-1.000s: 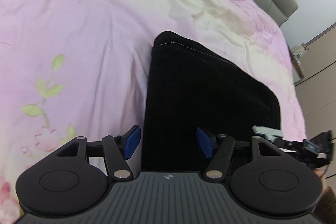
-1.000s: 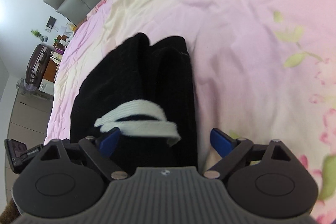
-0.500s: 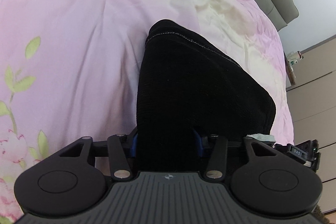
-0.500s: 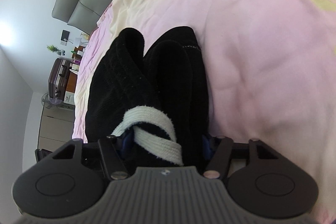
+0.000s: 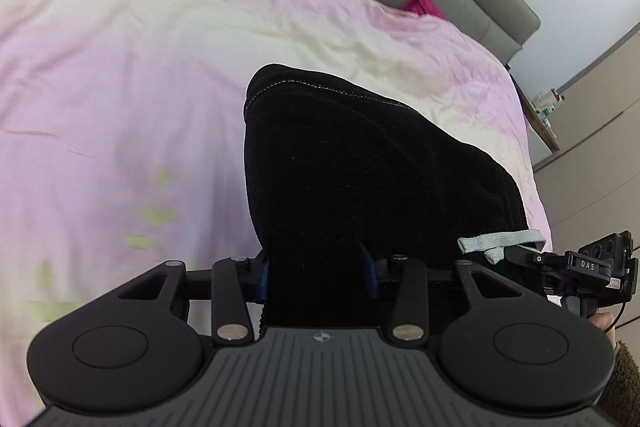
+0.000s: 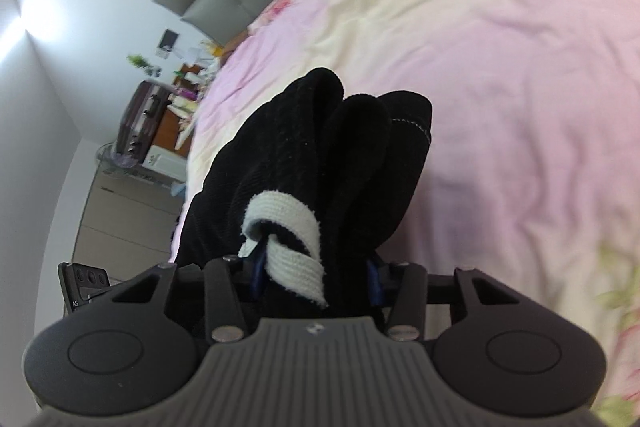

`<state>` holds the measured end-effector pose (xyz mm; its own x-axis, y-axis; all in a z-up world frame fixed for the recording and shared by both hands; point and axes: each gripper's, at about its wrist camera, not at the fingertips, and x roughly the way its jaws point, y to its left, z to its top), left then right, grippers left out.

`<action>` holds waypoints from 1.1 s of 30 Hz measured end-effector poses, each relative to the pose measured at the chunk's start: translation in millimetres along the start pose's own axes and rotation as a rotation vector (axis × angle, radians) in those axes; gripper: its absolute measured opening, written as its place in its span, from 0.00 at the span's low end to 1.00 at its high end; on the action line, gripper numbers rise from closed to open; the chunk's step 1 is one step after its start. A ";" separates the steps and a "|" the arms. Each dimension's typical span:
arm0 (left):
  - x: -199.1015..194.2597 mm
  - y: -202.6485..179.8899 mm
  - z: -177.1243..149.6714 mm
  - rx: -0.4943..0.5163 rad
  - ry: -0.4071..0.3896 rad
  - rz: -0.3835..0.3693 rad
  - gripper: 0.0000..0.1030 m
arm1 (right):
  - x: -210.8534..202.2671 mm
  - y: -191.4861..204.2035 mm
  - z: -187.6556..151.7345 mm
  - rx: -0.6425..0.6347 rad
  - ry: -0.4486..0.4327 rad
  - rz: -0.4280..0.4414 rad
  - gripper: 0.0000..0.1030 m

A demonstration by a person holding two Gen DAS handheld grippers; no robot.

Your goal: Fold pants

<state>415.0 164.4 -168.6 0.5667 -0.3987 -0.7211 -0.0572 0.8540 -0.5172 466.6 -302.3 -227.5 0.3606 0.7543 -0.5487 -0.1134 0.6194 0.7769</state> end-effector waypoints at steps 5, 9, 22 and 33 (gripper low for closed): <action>-72.7 46.4 6.9 0.013 -0.025 0.091 0.46 | 46.2 58.1 -37.4 -0.006 0.010 0.090 0.41; -104.9 92.7 12.3 0.015 -0.010 0.145 0.46 | 99.0 92.4 -73.1 0.021 0.037 0.139 0.41; -76.3 233.9 2.0 -0.049 0.026 0.148 0.46 | 253.5 120.8 -117.8 0.033 0.126 0.092 0.41; -66.2 254.9 -15.9 -0.034 0.018 0.161 0.60 | 287.0 88.0 -129.7 0.062 0.167 0.029 0.50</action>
<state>349.9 403.2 -260.0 0.5334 -0.2633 -0.8038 -0.1741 0.8958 -0.4089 440.1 -3.1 -356.7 0.1990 0.8006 -0.5652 -0.0624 0.5859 0.8079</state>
